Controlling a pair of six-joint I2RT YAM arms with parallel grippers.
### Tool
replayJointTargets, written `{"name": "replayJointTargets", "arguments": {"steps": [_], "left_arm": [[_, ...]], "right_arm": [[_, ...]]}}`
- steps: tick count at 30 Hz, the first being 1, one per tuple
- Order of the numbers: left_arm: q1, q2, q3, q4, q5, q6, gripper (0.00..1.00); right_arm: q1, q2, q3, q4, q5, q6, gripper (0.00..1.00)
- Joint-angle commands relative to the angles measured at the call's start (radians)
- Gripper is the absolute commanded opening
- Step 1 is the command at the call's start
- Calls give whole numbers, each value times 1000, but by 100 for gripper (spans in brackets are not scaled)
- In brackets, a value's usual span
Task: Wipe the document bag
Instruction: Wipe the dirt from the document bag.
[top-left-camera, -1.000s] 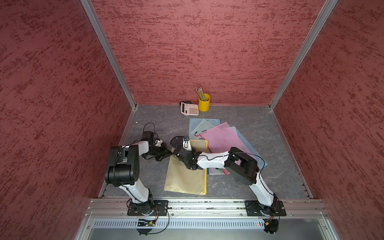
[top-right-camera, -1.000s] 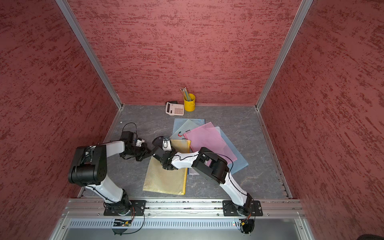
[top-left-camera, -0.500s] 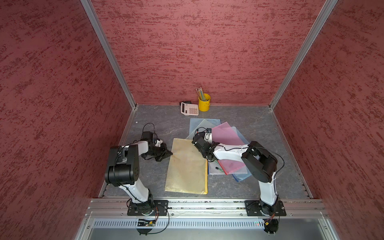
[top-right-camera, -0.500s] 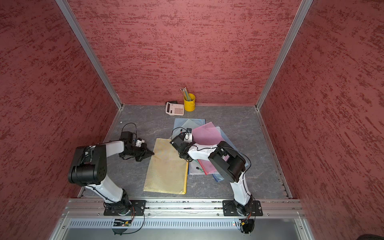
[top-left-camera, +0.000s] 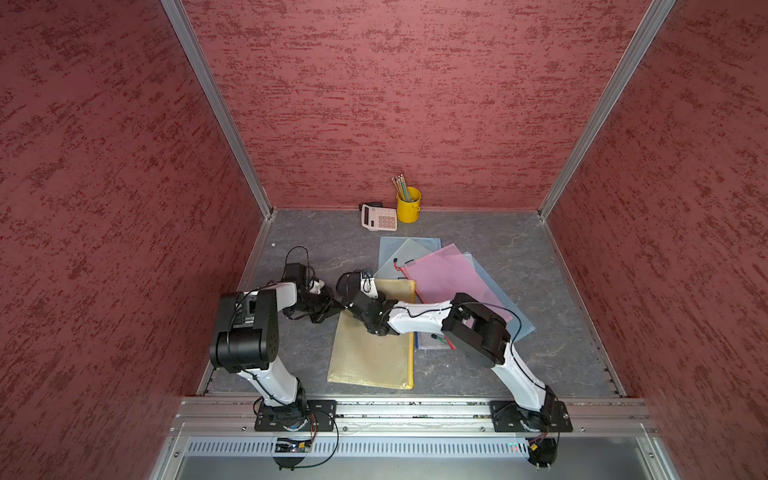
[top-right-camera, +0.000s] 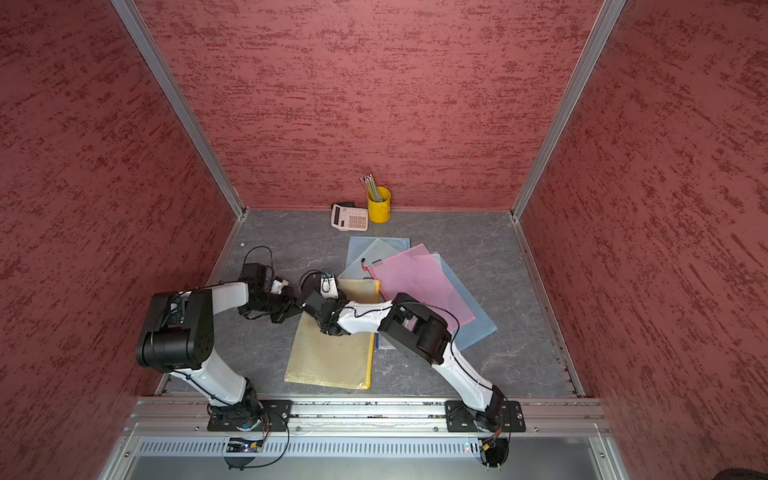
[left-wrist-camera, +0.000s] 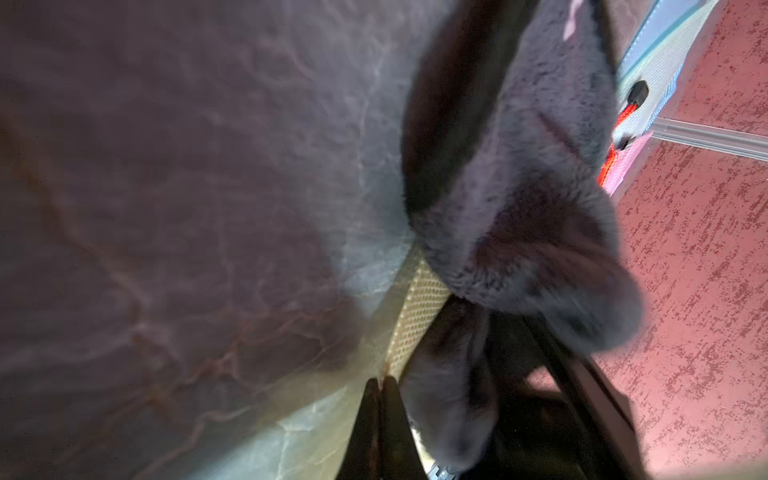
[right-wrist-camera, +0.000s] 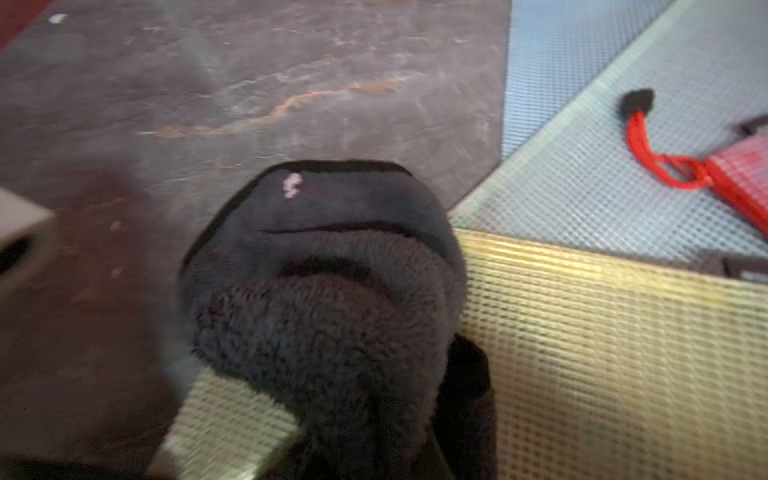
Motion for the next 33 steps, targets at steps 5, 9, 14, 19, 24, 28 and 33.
{"name": "replayJointTargets", "arguments": {"steps": [5, 9, 14, 19, 24, 28, 33], "left_arm": [[1, 4, 0, -6, -8, 1, 0], [14, -9, -7, -6, -7, -7, 0], [17, -28, -27, 34, 1, -48, 0], [14, -53, -70, 107, 1, -119, 0], [13, -71, -113, 195, 5, -203, 0], [12, -76, -152, 263, 17, -259, 0], [12, -75, -189, 324, 26, -304, 0]], "right_arm": [[-132, -58, -162, -186, 220, 27, 0], [-168, -128, -229, -211, 271, 7, 0], [-132, -238, -162, -124, 229, -86, 0], [1, -191, 39, 23, -50, -216, 0], [82, -110, 26, 82, -216, -131, 0], [90, -85, -94, 219, -288, -103, 0], [116, -33, -145, 312, -341, -161, 0]]}}
